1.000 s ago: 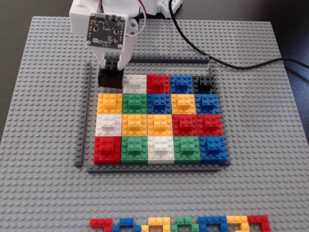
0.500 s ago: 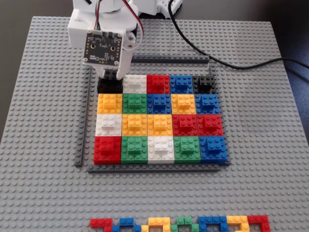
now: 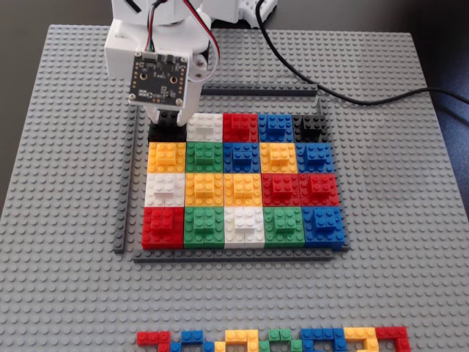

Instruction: Grab the cube and place it into the grid

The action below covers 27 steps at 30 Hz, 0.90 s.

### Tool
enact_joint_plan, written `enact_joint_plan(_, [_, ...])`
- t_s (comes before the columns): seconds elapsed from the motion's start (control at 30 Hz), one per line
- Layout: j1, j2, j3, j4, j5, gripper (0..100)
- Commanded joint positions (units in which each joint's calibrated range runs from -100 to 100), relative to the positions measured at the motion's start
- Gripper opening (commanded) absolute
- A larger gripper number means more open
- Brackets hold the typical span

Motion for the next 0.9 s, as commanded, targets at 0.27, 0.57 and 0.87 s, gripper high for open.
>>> enact_joint_plan(0.27, [-0.50, -0.86, -2.05, -1.20, -0.39, 17])
enact_joint_plan(0.57, [-0.43, -1.46, -1.96, -1.15, -0.54, 18])
enact_joint_plan(0.87, [0.08, -2.58, -2.87, -1.15, -0.73, 20])
